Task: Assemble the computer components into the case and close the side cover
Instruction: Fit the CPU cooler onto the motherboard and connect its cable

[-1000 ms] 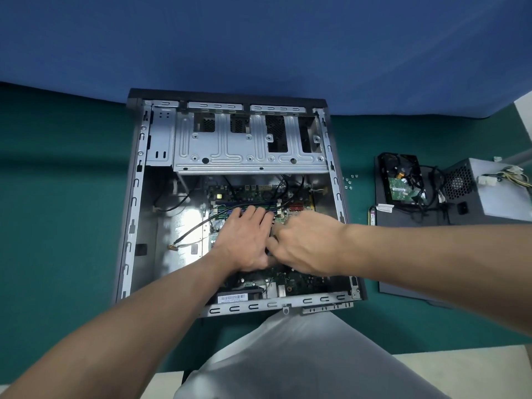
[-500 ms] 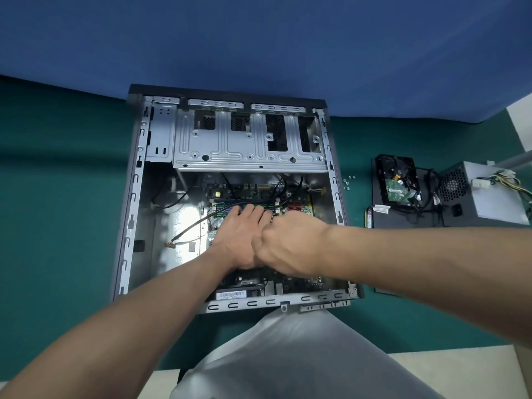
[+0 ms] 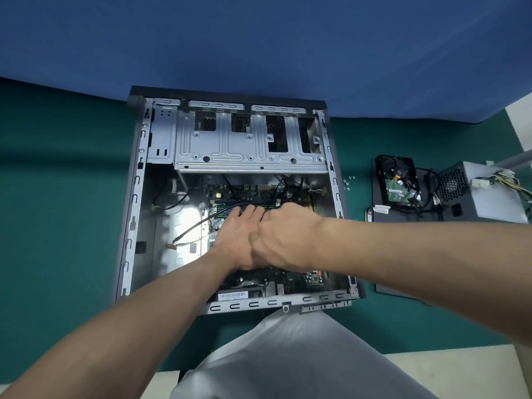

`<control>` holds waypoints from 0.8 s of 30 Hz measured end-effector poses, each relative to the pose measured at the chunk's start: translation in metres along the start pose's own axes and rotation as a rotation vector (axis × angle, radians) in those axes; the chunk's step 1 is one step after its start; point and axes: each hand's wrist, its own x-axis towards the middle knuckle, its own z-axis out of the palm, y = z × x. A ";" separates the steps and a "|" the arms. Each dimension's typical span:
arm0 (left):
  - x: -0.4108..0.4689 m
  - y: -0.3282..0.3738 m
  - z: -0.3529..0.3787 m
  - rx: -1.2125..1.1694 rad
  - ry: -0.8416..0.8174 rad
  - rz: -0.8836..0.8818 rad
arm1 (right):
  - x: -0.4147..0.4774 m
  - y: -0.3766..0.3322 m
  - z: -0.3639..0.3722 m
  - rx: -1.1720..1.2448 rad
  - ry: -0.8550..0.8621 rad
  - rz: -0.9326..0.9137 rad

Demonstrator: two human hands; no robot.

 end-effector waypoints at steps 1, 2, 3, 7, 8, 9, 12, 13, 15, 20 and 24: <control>0.000 -0.002 0.002 -0.064 0.009 0.040 | 0.001 0.004 0.005 0.084 0.005 0.083; -0.001 -0.004 0.002 -0.105 0.040 0.075 | -0.002 0.006 0.004 0.210 -0.023 0.205; -0.004 -0.005 0.001 -0.108 0.077 0.081 | -0.002 0.008 0.007 0.342 -0.003 0.302; -0.003 -0.002 0.000 -0.040 0.089 0.103 | 0.001 0.020 0.007 0.481 -0.086 0.432; -0.003 -0.003 -0.001 -0.045 0.093 0.117 | -0.002 0.021 0.004 0.425 -0.126 0.374; -0.004 -0.003 0.000 -0.049 0.108 0.117 | -0.004 0.020 0.005 0.346 -0.158 0.308; -0.005 -0.002 -0.004 -0.079 0.106 0.104 | -0.009 0.014 0.010 0.074 -0.025 0.054; -0.006 -0.002 -0.007 -0.079 0.091 0.103 | -0.010 0.011 0.011 0.006 0.011 -0.010; -0.005 -0.004 -0.008 -0.056 0.058 0.120 | -0.009 0.008 0.013 -0.058 0.043 -0.076; -0.004 -0.004 -0.003 -0.044 0.080 0.110 | -0.010 0.018 0.016 0.035 0.069 -0.045; -0.002 -0.003 0.002 -0.043 0.106 0.094 | -0.010 0.023 0.017 0.364 0.095 0.219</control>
